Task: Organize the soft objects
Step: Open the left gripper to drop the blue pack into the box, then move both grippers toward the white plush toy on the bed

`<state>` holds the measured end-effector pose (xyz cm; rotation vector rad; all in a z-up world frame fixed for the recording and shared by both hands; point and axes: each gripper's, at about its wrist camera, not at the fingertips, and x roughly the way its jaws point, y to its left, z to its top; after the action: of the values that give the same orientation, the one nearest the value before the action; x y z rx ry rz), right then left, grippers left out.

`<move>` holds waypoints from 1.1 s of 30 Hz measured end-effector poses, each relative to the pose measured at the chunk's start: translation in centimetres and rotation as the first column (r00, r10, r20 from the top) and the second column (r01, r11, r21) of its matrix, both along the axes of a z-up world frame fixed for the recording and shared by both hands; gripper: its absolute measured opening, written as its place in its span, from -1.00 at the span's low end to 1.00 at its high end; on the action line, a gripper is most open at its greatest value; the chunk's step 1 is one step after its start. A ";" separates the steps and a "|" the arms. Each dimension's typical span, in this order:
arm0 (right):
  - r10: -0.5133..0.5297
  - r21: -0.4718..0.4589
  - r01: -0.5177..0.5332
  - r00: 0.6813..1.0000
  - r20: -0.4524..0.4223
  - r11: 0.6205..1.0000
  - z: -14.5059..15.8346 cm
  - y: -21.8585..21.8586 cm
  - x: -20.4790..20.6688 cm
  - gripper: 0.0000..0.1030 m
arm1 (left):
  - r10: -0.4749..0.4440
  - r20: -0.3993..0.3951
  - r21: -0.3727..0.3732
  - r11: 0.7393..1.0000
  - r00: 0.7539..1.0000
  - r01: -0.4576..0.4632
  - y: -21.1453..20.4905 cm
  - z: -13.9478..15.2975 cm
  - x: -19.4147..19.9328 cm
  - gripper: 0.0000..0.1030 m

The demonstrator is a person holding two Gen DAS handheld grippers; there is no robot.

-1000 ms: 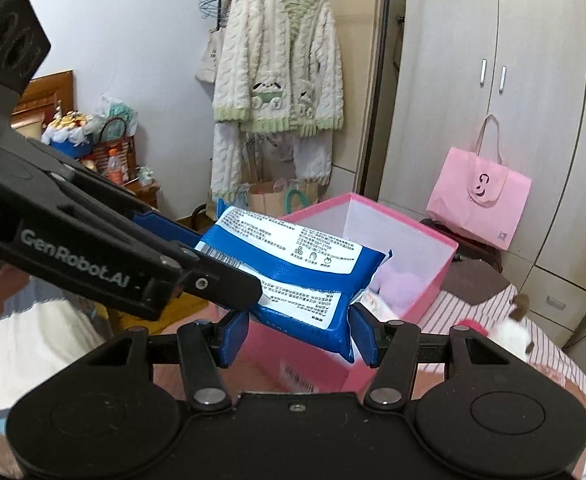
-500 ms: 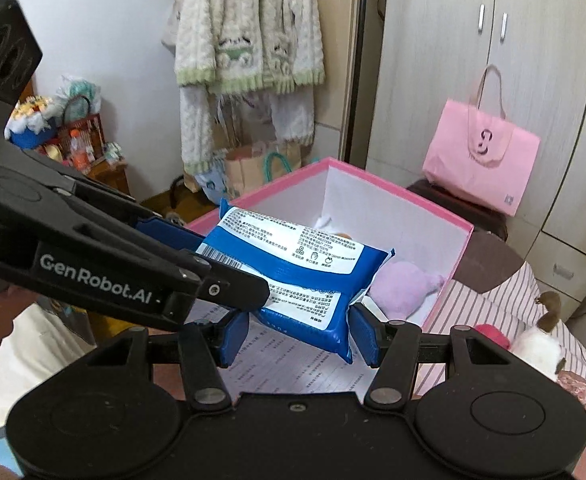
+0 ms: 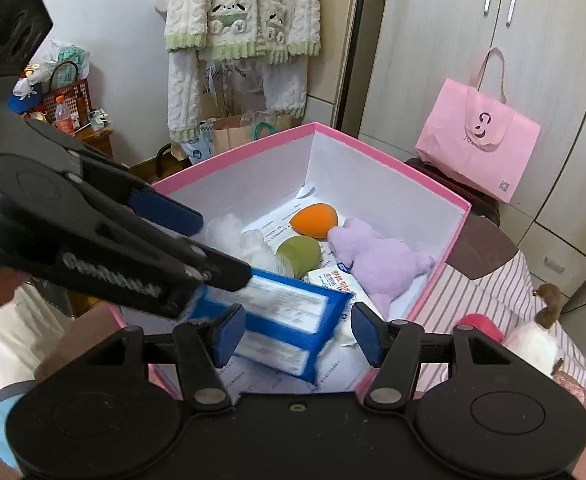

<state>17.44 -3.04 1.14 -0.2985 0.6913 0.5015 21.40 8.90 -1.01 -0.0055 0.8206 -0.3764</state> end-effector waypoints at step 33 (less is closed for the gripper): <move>-0.116 0.262 0.080 0.985 0.126 0.962 1.7 -22.3 -10.1 0.42 | -0.260 0.196 -0.045 0.961 0.945 0.273 -9.6 8.2 -11.2 0.31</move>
<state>7.37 -25.30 2.89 -0.0543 0.4949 0.4642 10.16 -0.70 7.20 0.0742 0.6197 -0.6529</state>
